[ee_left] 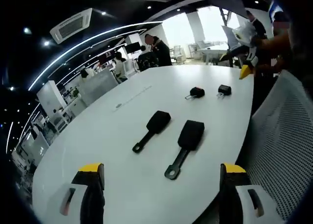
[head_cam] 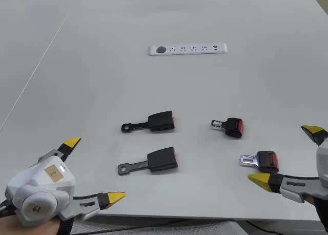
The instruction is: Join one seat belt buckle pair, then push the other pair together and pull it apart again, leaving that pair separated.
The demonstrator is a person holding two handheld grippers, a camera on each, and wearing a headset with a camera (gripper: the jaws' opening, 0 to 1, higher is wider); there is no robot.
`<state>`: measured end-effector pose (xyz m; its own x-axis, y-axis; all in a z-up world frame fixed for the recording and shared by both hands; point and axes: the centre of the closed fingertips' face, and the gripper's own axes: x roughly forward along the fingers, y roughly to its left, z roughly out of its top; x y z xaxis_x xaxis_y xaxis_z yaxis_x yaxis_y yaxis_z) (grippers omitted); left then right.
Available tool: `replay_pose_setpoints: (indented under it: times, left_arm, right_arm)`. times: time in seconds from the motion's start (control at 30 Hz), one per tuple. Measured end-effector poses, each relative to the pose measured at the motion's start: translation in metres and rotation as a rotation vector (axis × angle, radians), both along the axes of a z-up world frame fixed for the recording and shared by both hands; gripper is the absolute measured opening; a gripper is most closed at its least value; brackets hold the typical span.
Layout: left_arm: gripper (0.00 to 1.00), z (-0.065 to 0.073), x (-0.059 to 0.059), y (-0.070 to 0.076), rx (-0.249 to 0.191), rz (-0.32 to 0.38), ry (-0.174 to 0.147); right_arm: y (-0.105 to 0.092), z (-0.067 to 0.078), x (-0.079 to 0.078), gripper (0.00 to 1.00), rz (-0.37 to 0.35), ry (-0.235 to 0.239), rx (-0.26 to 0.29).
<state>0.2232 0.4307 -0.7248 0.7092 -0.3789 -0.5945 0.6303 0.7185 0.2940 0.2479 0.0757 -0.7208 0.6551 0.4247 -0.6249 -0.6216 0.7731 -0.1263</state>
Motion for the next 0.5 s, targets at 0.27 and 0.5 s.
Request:
replay_pose_setpoints:
  times: [0.27, 0.5]
  left_arm:
    - [1.00, -0.0018, -0.0008, 0.0000, 0.008, -0.006, 0.006]
    - [1.00, -0.0005, -0.0002, 0.0004, 0.008, -0.001, 0.004]
  right_arm:
    - [0.0005, -0.0010, -0.0019, 0.97, 0.006, 0.002, -0.002]
    - [0.0020, -0.0036, -0.0025, 0.97, 0.007, 0.003, -0.003]
